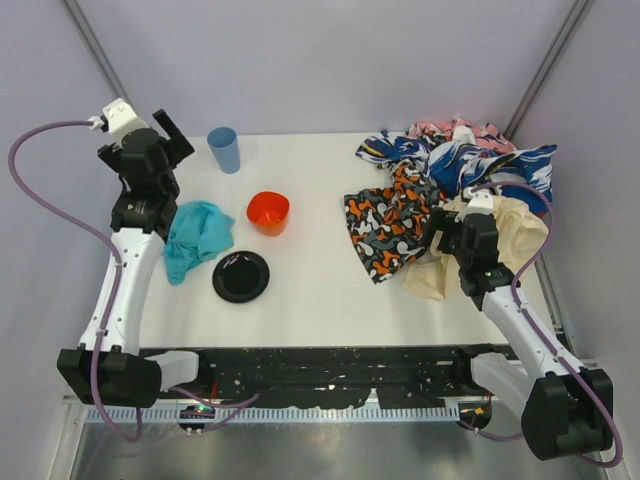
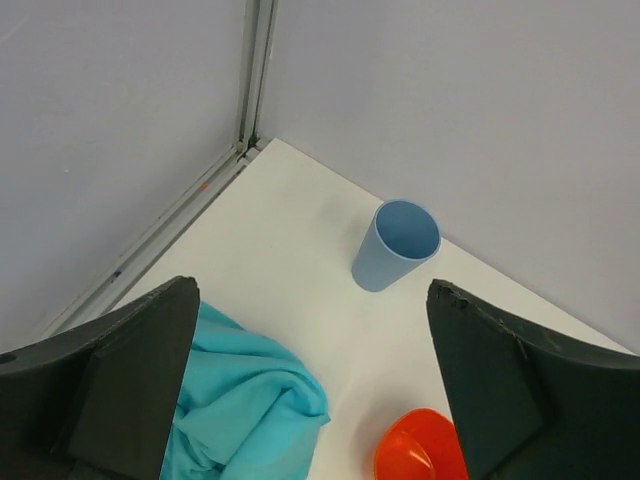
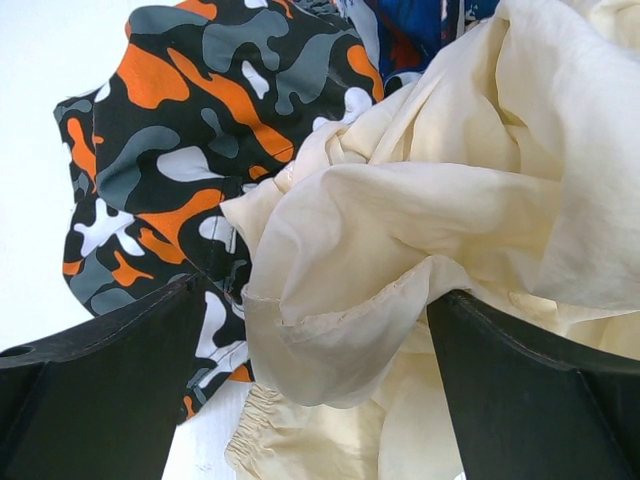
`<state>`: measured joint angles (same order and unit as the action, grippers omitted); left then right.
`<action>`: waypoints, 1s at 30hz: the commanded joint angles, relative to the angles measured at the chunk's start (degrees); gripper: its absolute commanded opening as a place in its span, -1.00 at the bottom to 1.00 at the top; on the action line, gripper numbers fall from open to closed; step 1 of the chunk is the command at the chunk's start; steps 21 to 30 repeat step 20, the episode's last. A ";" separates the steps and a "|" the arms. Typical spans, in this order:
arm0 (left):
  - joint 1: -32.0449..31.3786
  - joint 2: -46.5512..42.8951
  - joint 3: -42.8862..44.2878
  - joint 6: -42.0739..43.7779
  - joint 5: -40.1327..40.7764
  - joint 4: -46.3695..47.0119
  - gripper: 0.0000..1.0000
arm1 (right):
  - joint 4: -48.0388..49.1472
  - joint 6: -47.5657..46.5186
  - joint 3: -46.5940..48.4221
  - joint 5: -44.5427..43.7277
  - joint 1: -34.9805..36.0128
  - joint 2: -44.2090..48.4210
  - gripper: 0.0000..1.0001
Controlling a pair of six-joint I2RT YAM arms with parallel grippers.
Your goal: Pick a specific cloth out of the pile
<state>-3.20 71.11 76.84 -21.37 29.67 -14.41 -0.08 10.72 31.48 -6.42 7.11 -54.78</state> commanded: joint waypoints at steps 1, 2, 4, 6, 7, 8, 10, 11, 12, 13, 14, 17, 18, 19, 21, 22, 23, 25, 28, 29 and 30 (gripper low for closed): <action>0.30 -7.91 -0.28 -3.86 2.76 4.13 0.99 | 1.39 0.35 1.12 -1.23 0.09 1.78 0.90; 0.30 -9.05 -0.89 -4.38 2.24 4.13 0.99 | 1.39 0.53 1.12 -1.32 0.01 1.87 0.90; 0.39 -10.99 -1.95 -5.61 0.75 4.04 0.99 | 1.31 1.05 1.30 -1.58 0.01 2.14 0.90; 0.39 -12.40 -1.87 -6.14 -1.36 3.17 0.99 | 1.13 1.67 1.47 -2.37 0.01 2.66 0.91; 0.30 -12.75 -1.00 -6.49 -3.28 1.60 0.99 | 1.39 1.58 1.39 -2.55 0.09 2.93 0.91; 0.39 -12.84 0.23 -6.67 -5.39 -1.38 0.99 | 1.57 2.02 1.30 -2.64 -0.08 3.36 0.90; 0.39 -12.84 3.04 -7.72 -11.71 -8.57 0.99 | 2.18 2.46 1.12 -1.77 0.09 4.07 0.90; 0.39 -12.84 4.10 -8.86 -15.05 -11.83 0.99 | 2.19 2.46 0.86 -1.50 0.01 4.51 0.90; 0.39 -13.19 4.28 -9.30 -19.87 -14.13 0.99 | 2.53 2.38 0.60 -0.80 0.09 5.29 0.90; 0.30 -13.80 3.41 -9.40 -24.79 -14.41 0.99 | 3.06 2.29 -0.10 -0.27 0.01 5.74 0.90; 0.39 -14.68 1.14 -9.57 -29.36 -13.02 0.99 | 4.54 2.46 -0.72 -0.18 0.00 6.70 0.91; 0.30 -17.23 -4.93 -11.76 -39.94 -5.99 0.99 | 6.40 2.64 -2.57 0.17 0.09 9.16 0.90; 0.21 -18.02 -5.29 -12.12 -39.87 -6.41 0.99 | 6.14 2.64 -2.57 -0.35 0.01 9.60 0.90; 0.30 -18.46 -5.38 -12.12 -39.00 -7.20 0.99 | 6.05 2.99 -2.57 -0.87 0.00 10.57 0.90; 0.30 -18.99 -5.56 -11.95 -37.77 -7.47 0.99 | 6.31 3.08 -2.66 -1.75 0.09 10.84 0.91; 0.30 -18.99 -5.56 -11.95 -37.77 -7.47 0.99 | 6.31 3.08 -2.66 -1.75 0.09 10.84 0.91; 0.30 -18.99 -5.56 -11.95 -37.77 -7.47 0.99 | 6.31 3.08 -2.66 -1.75 0.09 10.84 0.91; 0.30 -18.99 -5.56 -11.95 -37.77 -7.47 0.99 | 6.31 3.08 -2.66 -1.75 0.09 10.84 0.91; 0.30 -18.99 -5.56 -11.95 -37.77 -7.47 0.99 | 6.31 3.08 -2.66 -1.75 0.09 10.84 0.91; 0.30 -18.99 -5.56 -11.95 -37.77 -7.47 0.99 | 6.31 3.08 -2.66 -1.75 0.09 10.84 0.91; 0.30 -18.99 -5.56 -11.95 -37.77 -7.47 0.99 | 6.31 3.08 -2.66 -1.75 0.09 10.84 0.91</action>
